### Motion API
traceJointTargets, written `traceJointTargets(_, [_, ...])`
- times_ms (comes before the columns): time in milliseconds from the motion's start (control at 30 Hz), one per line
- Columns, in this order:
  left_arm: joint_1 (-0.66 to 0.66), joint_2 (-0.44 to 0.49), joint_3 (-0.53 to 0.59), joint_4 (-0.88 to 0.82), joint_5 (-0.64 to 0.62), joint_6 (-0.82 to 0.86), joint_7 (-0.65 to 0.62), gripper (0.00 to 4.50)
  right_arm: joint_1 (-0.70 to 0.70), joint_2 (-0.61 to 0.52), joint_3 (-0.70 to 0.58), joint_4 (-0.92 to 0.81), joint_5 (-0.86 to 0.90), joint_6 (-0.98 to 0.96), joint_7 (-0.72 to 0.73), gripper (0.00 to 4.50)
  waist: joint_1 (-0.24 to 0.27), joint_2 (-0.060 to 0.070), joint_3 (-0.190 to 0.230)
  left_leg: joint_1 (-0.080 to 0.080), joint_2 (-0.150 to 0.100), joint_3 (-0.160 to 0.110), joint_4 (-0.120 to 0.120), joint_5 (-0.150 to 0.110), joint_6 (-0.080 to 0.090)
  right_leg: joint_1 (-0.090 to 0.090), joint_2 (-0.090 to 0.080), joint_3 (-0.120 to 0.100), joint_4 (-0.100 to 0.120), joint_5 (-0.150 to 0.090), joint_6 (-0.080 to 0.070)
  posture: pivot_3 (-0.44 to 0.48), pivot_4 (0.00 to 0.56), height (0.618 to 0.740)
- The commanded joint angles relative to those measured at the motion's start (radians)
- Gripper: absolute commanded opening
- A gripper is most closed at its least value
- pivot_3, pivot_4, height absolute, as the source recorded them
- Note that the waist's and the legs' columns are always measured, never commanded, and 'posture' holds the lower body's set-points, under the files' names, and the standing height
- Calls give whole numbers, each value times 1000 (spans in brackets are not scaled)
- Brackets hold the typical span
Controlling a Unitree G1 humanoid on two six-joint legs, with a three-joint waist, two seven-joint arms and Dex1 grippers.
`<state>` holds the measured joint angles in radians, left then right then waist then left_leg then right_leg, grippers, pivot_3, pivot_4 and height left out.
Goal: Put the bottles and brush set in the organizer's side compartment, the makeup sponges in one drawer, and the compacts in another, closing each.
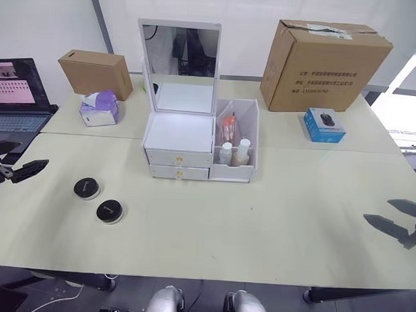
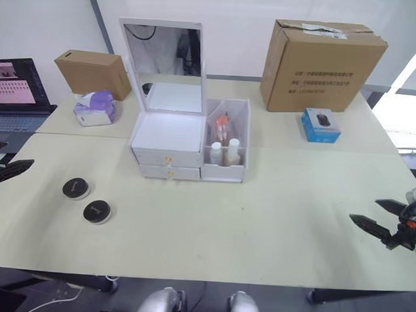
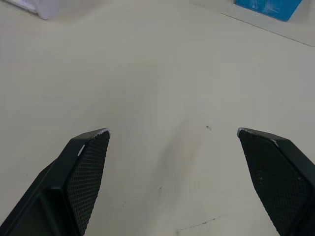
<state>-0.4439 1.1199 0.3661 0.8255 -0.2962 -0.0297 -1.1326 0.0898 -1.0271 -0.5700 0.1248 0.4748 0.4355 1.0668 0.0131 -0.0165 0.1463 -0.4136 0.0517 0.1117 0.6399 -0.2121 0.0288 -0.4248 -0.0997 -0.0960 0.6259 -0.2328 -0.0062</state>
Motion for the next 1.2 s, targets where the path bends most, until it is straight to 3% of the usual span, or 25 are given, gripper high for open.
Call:
traceJointTargets(33, [-9,-3,7,-35,-4,-26,-4,4451,-17,-19,6,-76,19,34,9,4500,0,0,0,0,0,0,0,0,0,0,0,0,0,0,0,0,150,731])
traceJointTargets(133, [28,-29,20,-115,-18,-14,12,4451,-53,-17,35,-175,69,116,0,4500,-3,0,0,0,0,0,0,0,0,0,1,1,1,0,0,0,150,731])
traceJointTargets(300, [167,-119,61,-419,-83,85,77,4451,-173,-13,111,-334,179,276,-30,4500,-3,0,0,3,1,0,0,0,0,1,-2,4,2,0,-1,0,150,731])
traceJointTargets(433, [268,-257,63,-702,-88,160,247,4451,-329,-7,230,-445,249,375,-59,4500,-1,-1,1,3,0,0,0,0,0,1,-5,3,2,0,-1,0,150,731])
traceJointTargets(533, [366,-455,-27,-1012,-139,290,414,4451,-520,26,332,-484,317,475,-93,4500,0,-1,1,3,0,1,0,0,0,2,-8,3,2,0,0,0,150,731])
traceJointTargets(667, [402,-634,-150,-1206,-105,396,594,4451,-721,93,430,-487,370,581,-148,4500,6,-6,1,1,-2,1,2,2,4,3,-7,4,2,1,1,0,150,731])
traceJointTargets(800, [398,-765,-269,-1243,14,394,754,4451,-827,139,478,-494,396,648,-188,4500,10,-6,0,1,-1,1,2,5,8,3,-3,3,3,5,-6,0,150,731])
traceJointTargets(1000, [378,-904,-399,-1153,212,310,938,4451,-860,160,484,-515,413,703,-227,4500,19,-6,0,0,-1,1,4,5,9,3,0,3,3,5,-7,0,150,731])
traceJointTargets(1200, [345,-1012,-489,-1002,281,227,990,4451,-875,180,507,-500,411,704,-234,4500,24,-6,0,0,-1,1,4,5,9,3,2,3,3,5,-7,0,150,731])
